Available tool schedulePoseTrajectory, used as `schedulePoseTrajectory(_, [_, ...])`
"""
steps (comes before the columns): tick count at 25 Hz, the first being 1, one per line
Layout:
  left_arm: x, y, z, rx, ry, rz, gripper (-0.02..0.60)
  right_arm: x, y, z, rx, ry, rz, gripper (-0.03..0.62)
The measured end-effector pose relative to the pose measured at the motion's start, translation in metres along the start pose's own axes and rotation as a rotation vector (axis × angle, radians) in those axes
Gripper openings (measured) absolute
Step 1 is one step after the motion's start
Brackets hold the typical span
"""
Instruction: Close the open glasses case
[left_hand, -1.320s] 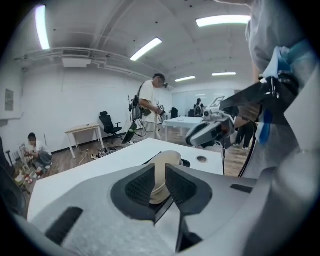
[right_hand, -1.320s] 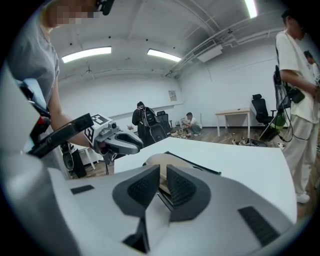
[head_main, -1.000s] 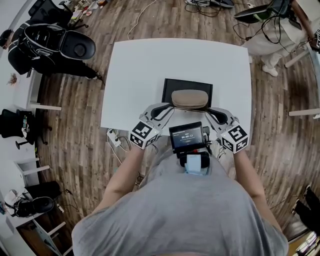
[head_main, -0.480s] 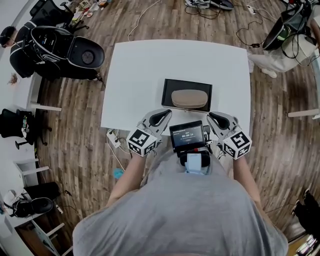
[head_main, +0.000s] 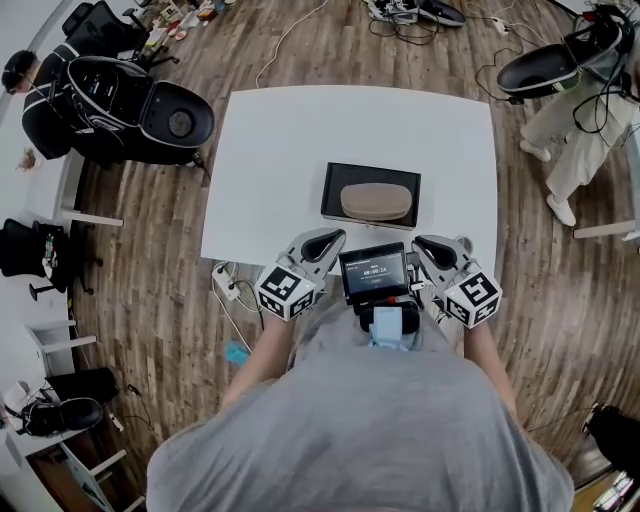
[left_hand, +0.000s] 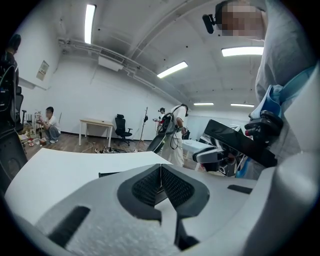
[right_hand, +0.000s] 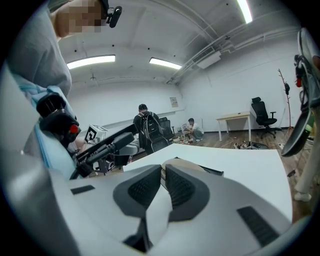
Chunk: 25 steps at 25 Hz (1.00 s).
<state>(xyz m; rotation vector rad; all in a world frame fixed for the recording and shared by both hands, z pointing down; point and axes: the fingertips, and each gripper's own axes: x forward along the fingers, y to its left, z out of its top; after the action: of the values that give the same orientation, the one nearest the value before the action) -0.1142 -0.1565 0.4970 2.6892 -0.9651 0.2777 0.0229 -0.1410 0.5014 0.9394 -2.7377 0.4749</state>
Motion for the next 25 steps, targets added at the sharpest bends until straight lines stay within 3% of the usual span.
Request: schedulePoseTrajectory(25, [0.011, -0.004, 0.000, -0.032, 0.008, -0.019, 0.020, 0.000, -0.008, -0.002, 0.030, 0.015, 0.009, 0.037])
